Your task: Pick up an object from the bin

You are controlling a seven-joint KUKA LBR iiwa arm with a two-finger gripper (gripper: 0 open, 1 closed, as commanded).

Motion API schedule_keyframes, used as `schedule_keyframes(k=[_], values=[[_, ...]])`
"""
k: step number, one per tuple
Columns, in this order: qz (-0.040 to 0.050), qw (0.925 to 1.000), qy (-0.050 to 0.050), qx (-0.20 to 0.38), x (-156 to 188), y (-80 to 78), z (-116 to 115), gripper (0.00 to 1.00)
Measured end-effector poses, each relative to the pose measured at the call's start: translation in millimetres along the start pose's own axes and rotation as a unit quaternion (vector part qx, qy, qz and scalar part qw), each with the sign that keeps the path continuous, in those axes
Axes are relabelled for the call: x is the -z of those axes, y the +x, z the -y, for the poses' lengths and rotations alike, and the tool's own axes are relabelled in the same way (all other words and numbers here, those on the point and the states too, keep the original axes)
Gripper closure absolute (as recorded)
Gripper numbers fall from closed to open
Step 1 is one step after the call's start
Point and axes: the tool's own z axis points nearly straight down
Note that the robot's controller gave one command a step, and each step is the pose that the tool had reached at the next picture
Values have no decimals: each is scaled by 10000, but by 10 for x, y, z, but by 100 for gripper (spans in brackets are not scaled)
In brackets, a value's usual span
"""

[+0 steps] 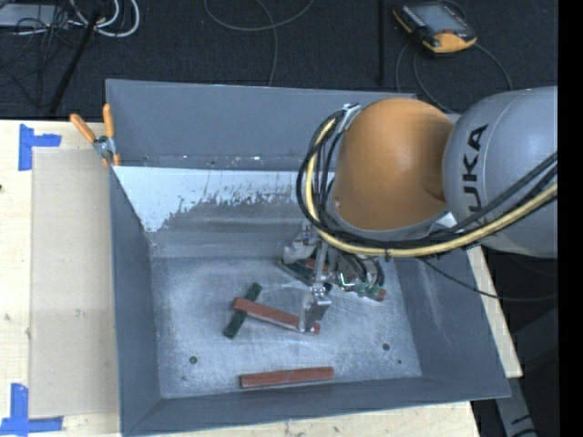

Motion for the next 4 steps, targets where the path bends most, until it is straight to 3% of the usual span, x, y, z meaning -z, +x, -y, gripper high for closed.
schedule_keyframes(k=[1, 2, 3, 4], values=[[37, 10000, -4, -12, 38, -15, 5, 0], [75, 10000, -10, 0, -438, 40, 5, 0], [56, 9995, -9, -322, -1052, 82, 8, 0], [158, 9998, -34, -132, -1511, -834, 423, 100]])
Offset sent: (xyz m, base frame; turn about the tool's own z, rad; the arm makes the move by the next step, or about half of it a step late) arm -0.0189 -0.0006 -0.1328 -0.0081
